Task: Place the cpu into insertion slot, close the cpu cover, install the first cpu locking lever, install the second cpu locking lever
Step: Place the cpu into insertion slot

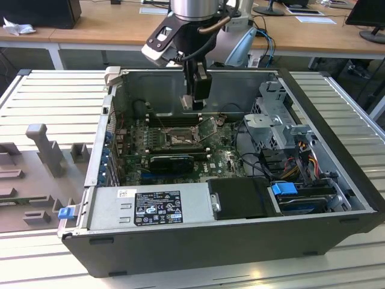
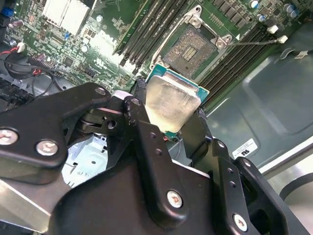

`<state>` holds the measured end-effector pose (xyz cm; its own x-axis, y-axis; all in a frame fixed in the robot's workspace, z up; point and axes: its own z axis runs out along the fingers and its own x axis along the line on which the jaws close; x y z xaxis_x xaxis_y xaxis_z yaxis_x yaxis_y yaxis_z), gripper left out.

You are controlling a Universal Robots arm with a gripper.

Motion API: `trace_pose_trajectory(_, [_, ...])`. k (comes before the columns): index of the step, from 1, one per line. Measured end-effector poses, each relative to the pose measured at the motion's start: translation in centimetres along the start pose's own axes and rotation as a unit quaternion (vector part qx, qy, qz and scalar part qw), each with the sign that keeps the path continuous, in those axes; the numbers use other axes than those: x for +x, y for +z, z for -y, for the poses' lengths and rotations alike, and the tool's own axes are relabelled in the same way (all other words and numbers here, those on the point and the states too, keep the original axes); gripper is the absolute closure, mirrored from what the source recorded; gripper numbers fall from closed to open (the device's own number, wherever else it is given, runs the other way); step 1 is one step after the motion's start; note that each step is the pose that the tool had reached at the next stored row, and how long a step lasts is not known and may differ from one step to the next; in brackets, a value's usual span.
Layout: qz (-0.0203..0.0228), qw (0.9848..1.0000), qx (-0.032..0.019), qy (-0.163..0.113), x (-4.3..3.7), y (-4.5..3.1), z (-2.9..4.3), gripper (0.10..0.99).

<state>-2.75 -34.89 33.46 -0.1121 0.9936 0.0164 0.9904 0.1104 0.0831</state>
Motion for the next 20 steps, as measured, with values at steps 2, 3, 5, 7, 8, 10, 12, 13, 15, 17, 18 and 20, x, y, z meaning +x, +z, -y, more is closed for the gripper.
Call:
trace_pose_trajectory(2, [0.0, 1.0, 0.0, 0.0, 0.0, 0.27, 0.02, 0.553])
trace_pose_trajectory(3, [0.0, 1.0, 0.0, 0.0, 0.0, 0.36, 0.03, 0.553])
trace_pose_trajectory(5, [0.0, 1.0, 0.0, 0.0, -0.01, 0.56, 0.05, 0.553])
trace_pose_trajectory(7, [0.0, 1.0, 0.0, 0.0, -0.01, 0.75, 0.06, 0.553])
trace_pose_trajectory(8, [0.0001, 1.0, 0.0, 0.0, -0.01, 0.85, 0.07, 0.553])
trace_pose_trajectory(10, [0.0001, 1.0, 0.0, 0.0, -0.02, 0.98, 0.08, 0.553])
trace_pose_trajectory(12, [0.0003, 1.0, 0.0002, 0.001, -0.02, 1.1, 0.09, 0.553])
trace_pose_trajectory(13, [0.0007, 1.0, 0.0005, 0.003, -0.01, 1.18, 0.1, 0.553])
trace_pose_trajectory(15, [0.0015, 0.9999, 0.0004, 0.011, -0.02, 1.3, 0.11, 0.553])
trace_pose_trajectory(17, [0.0025, 0.9997, 0.0002, 0.023, -0.02, 1.45, 0.12, 0.553])
trace_pose_trajectory(18, [0.0029, 0.9996, 0.0002, 0.028, -0.02, 1.56, 0.13, 0.553])
trace_pose_trajectory(20, [0.0029, 0.9996, 0.0001, 0.029, -0.02, 1.76, 0.15, 0.553])
